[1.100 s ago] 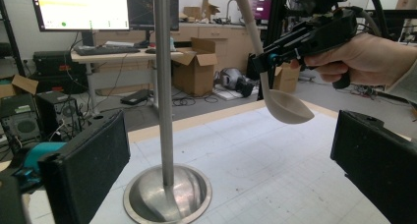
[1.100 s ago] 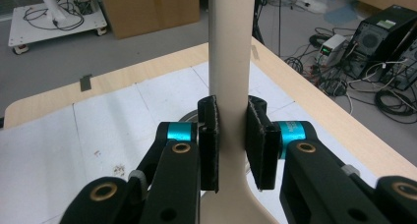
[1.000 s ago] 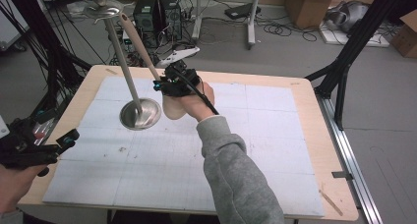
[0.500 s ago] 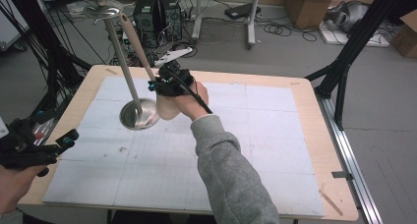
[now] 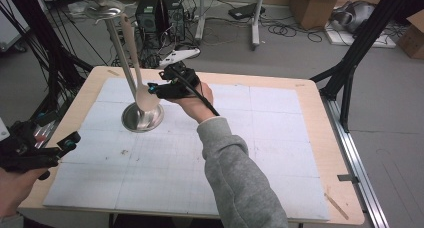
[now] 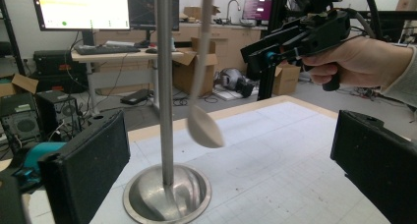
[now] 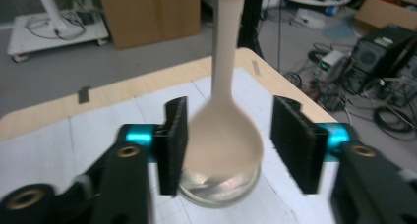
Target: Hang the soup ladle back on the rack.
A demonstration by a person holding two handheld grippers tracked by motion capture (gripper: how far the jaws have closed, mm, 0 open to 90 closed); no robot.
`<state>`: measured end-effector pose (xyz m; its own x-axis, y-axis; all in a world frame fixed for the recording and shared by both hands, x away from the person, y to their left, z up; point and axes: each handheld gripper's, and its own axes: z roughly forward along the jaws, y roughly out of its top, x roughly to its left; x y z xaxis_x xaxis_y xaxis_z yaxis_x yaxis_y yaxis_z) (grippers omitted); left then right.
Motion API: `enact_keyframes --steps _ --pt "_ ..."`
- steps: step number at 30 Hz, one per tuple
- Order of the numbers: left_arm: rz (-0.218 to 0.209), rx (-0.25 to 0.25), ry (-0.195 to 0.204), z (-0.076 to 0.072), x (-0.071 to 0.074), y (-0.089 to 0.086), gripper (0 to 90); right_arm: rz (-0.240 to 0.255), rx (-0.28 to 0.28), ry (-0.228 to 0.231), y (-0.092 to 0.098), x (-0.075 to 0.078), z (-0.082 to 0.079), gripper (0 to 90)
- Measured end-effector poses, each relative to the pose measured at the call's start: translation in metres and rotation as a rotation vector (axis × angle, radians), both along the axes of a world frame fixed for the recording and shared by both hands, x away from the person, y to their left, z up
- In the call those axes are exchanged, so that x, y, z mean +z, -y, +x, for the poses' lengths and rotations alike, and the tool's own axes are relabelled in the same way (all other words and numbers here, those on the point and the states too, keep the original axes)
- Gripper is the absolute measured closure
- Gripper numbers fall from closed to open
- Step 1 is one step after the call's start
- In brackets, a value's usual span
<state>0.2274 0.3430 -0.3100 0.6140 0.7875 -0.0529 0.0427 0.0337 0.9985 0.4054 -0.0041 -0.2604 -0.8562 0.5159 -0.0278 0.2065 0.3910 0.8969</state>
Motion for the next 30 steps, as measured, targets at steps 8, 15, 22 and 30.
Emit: enact_keyframes --steps 8,15,22,30 --pt "0.0 0.001 -0.005 0.001 -0.001 -0.001 1.9 0.065 0.056 0.012 0.015 -0.002 -0.003 16.2" --pt "-0.003 -0.009 -0.004 0.004 -0.001 0.004 1.9 0.086 0.046 0.058 0.032 0.002 -0.006 0.0" --pt "0.002 -0.014 -0.009 0.005 -0.002 0.005 1.9 0.103 0.049 0.06 0.05 -0.002 -0.011 0.0" --pt "0.001 -0.024 -0.001 0.008 -0.001 0.009 1.9 0.111 0.031 0.042 0.082 -0.012 -0.021 0.0"
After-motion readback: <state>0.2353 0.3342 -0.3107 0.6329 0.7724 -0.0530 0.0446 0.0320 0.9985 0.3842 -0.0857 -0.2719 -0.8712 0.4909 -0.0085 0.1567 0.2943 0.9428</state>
